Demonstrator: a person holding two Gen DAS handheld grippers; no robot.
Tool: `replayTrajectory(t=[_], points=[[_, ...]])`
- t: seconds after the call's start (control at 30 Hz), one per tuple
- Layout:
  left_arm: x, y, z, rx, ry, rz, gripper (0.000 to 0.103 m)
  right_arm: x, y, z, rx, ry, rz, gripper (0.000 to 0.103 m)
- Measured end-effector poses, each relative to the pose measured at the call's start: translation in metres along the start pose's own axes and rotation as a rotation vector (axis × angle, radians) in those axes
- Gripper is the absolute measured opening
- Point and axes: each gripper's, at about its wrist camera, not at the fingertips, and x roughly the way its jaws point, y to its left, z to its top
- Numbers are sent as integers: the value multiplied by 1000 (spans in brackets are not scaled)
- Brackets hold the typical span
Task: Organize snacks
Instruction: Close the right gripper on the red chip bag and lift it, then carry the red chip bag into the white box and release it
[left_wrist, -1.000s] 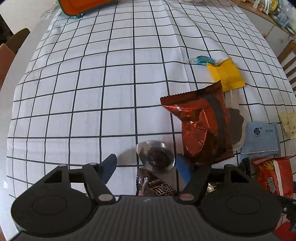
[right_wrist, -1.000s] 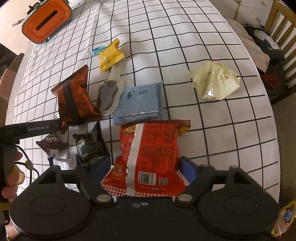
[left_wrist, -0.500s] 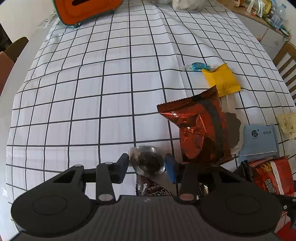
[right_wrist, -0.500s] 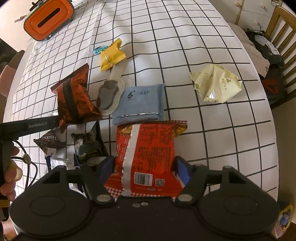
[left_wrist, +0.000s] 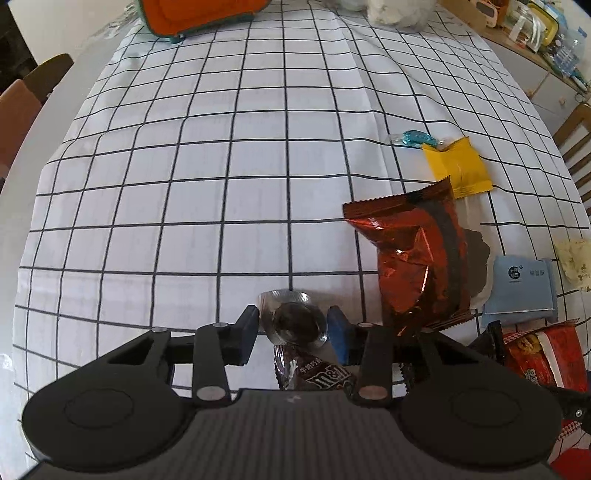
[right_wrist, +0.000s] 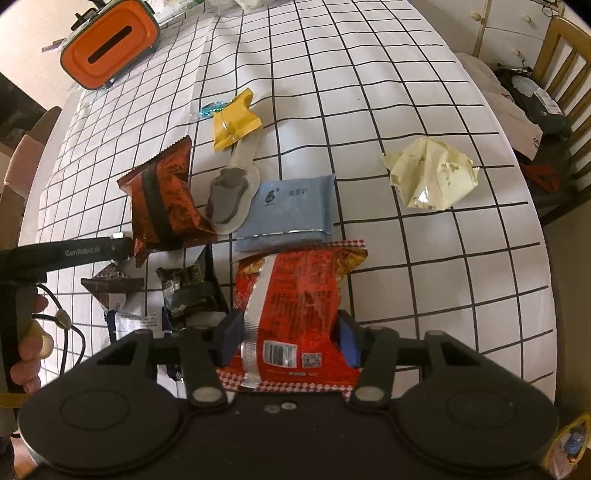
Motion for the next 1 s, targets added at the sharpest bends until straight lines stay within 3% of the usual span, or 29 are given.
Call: replayTrajectory(t=[0.53,1.0], points=[[-36,12,-6,-25,-35,1,40,-37,-8,-11,11,-62,61,52],[-118,-10,-39,21,-109,-54,40,-106,-9,-43,-73,-139,165,52]])
